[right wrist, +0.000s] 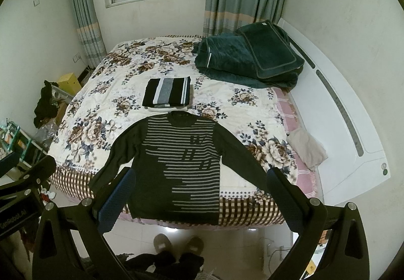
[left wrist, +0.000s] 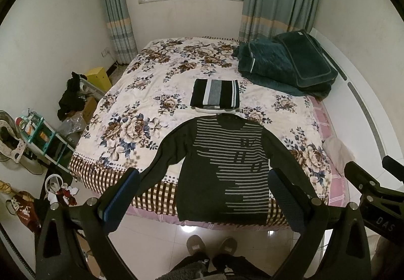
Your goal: Fold small clothes
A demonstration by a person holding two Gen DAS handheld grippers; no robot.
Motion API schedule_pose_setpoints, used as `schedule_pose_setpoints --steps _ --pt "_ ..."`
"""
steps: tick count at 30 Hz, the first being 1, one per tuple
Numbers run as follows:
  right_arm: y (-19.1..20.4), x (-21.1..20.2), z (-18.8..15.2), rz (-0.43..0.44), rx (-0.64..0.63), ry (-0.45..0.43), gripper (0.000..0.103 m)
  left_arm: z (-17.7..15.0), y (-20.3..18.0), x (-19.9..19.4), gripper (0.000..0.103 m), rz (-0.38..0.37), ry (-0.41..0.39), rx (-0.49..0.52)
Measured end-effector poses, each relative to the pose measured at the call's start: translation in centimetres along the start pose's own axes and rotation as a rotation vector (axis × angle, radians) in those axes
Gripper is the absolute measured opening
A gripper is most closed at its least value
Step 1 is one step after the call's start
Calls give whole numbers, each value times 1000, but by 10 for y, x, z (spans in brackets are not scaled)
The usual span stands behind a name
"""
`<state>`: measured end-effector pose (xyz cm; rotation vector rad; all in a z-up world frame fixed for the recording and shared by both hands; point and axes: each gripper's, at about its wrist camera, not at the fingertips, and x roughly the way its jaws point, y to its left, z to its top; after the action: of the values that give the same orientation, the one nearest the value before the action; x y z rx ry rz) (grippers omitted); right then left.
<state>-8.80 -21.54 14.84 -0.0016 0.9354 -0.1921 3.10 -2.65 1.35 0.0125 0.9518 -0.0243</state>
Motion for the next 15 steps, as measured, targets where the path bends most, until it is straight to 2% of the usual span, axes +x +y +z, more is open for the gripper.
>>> schedule_pose_setpoints --steps 4,7,10,12,15 --pt "3 3 7 0 5 2 103 -1 1 1 103 14 -22 -10" --pt "-1 14 15 3 36 6 103 5 1 27 103 58 -58 -16" --pt "-14 45 11 -4 78 28 103 7 -2 62 103 103 -83 1" --pt "-24 85 16 -29 126 54 103 9 -9 91 103 116 -86 22" --pt "-64 139 3 -87 247 122 103 12 -15 137 103 115 -56 44"
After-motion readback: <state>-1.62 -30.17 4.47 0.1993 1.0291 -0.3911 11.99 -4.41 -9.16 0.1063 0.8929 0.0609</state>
